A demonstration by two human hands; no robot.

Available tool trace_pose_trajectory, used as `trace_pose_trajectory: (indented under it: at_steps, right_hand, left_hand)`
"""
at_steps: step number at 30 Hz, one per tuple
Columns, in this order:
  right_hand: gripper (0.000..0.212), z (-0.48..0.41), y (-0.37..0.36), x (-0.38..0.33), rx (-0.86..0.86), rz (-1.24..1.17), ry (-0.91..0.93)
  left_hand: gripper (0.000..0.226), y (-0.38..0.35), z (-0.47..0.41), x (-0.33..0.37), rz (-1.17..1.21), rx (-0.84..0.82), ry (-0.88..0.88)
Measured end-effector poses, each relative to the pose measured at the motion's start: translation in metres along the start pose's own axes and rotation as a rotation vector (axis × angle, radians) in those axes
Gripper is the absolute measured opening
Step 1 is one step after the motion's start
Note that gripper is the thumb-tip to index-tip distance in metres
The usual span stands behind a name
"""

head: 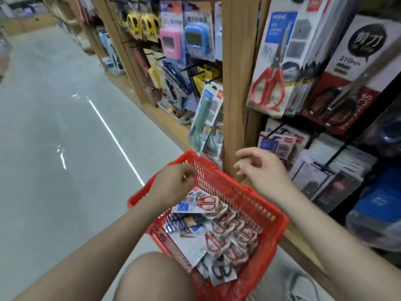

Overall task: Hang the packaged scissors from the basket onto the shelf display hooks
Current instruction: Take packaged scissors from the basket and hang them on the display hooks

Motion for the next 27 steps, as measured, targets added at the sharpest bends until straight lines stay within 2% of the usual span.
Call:
trace_pose_trajectory:
  at_steps: [3, 5, 9, 12, 16, 18, 21, 23, 27]
  right_hand:
    - [0.020, 0.010, -0.044, 0.072, -0.191, -0.021, -0.298]
    - [0.020, 0.019, -0.065, 0.119, -0.234, -0.021, -0.517]
    - [0.014, 0.033, -0.093, 0.189, -0.003, -0.307, -0.904]
    - [0.005, 0.040, -0.121, 0.225, 0.152, -0.475, -1.081]
    - [0.012, 0.040, -0.145, 0.267, 0.285, -0.578, -1.247]
    - [0.020, 0.036, -0.152, 0.277, 0.313, -0.638, -1.304]
    - [0.025, 0.022, -0.165, 0.294, 0.286, -0.704, -1.298]
    - [0.034, 0.013, -0.172, 0.307, 0.237, -0.680, -1.279]
    - [0.022, -0.001, -0.182, 0.335, 0.223, -0.563, -1.213]
  left_hand:
    - [0.027, -0.055, 0.025, -0.058, 0.048, -0.163, 0.156]
    - [0.028, -0.092, 0.035, -0.085, 0.085, -0.290, 0.234]
    - [0.025, -0.154, 0.037, -0.104, 0.256, -0.449, 0.326]
    - [0.023, -0.195, 0.028, -0.111, 0.353, -0.525, 0.366]
    - [0.020, -0.245, 0.016, -0.111, 0.397, -0.634, 0.372]
    - [0.027, -0.264, 0.009, -0.104, 0.368, -0.700, 0.335]
    - [0.043, -0.287, -0.001, -0.094, 0.430, -0.734, 0.357]
    - [0.045, -0.298, -0.003, -0.091, 0.504, -0.735, 0.420]
    - [0.036, -0.300, -0.007, -0.095, 0.642, -0.695, 0.541]
Point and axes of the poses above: each hand's wrist, its own z-axis away from the middle knuckle, its own y-axis out of the back of the hand, x = y × z, the point moved 6 cm from there along -z, towards the middle knuckle, and after that the axes turned 5 degrees about -z, right-handed, at the moved point
